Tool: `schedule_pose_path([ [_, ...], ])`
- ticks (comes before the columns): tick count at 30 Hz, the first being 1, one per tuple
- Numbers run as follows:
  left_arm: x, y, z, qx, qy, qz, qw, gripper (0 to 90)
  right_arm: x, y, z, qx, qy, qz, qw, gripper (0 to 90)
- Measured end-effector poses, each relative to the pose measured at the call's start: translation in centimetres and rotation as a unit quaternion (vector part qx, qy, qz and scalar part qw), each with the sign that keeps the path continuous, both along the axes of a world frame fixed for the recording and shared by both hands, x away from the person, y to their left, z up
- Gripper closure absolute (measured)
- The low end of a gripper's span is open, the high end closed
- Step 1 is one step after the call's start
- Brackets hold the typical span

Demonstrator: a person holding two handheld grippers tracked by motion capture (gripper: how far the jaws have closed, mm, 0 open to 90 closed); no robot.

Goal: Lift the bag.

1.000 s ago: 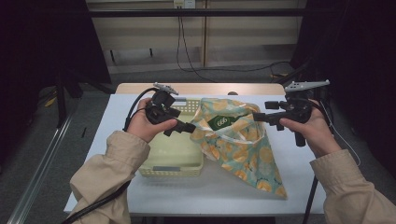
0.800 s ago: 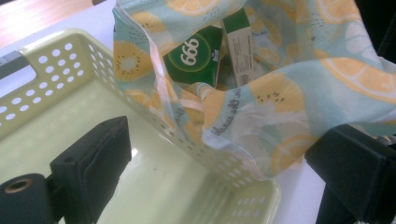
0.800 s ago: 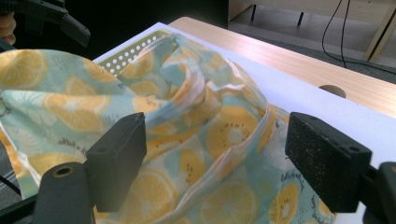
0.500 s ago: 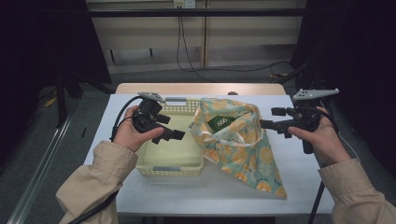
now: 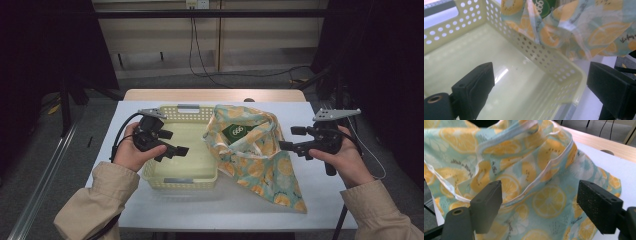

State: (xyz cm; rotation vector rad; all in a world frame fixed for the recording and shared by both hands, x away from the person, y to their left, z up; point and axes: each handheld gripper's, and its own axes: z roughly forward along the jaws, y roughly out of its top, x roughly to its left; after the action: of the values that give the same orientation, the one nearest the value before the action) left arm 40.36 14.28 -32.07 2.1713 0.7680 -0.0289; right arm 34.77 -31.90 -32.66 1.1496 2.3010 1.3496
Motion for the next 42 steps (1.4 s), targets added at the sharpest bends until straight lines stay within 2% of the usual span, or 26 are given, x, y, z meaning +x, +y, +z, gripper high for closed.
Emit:
schedule_pose_path([
  [6, -0.3, 1.1, -0.4, 0.012, 0.000, 0.011, 0.9999, 7.5, -0.7, 0.0, -1.4, -0.011, 0.008, 0.009, 0.9999, 20.3],
  [7, -0.4, 1.2, -0.5, 0.007, 0.001, 0.011, 0.9999, 7.5, -0.8, -0.1, -1.6, -0.011, 0.010, 0.009, 0.9999, 20.2],
  [13, -0.8, 1.9, -1.1, 0.013, 0.000, 0.017, 0.9998, 7.6, -1.5, -0.4, -2.8, -0.019, 0.017, 0.012, 0.9996, 20.0],
  [22, -1.3, 3.0, -1.8, 0.010, -0.001, 0.026, 0.9996, 7.6, -2.7, -0.9, -4.0, -0.025, 0.023, 0.016, 0.9993, 19.7],
  [26, -1.6, 3.5, -2.3, 0.000, 0.000, 0.033, 0.9995, 7.6, -3.0, -1.0, -4.6, -0.025, 0.026, 0.014, 0.9993, 19.5],
  [31, -2.1, 3.9, -2.8, 0.007, -0.005, 0.036, 0.9993, 7.6, -3.2, -1.0, -5.5, -0.029, 0.030, 0.012, 0.9991, 19.5],
  [42, -2.8, 5.3, -3.9, 0.005, -0.005, 0.047, 0.9989, 7.6, -4.0, -1.2, -7.0, -0.030, 0.033, 0.009, 0.9990, 19.5],
])
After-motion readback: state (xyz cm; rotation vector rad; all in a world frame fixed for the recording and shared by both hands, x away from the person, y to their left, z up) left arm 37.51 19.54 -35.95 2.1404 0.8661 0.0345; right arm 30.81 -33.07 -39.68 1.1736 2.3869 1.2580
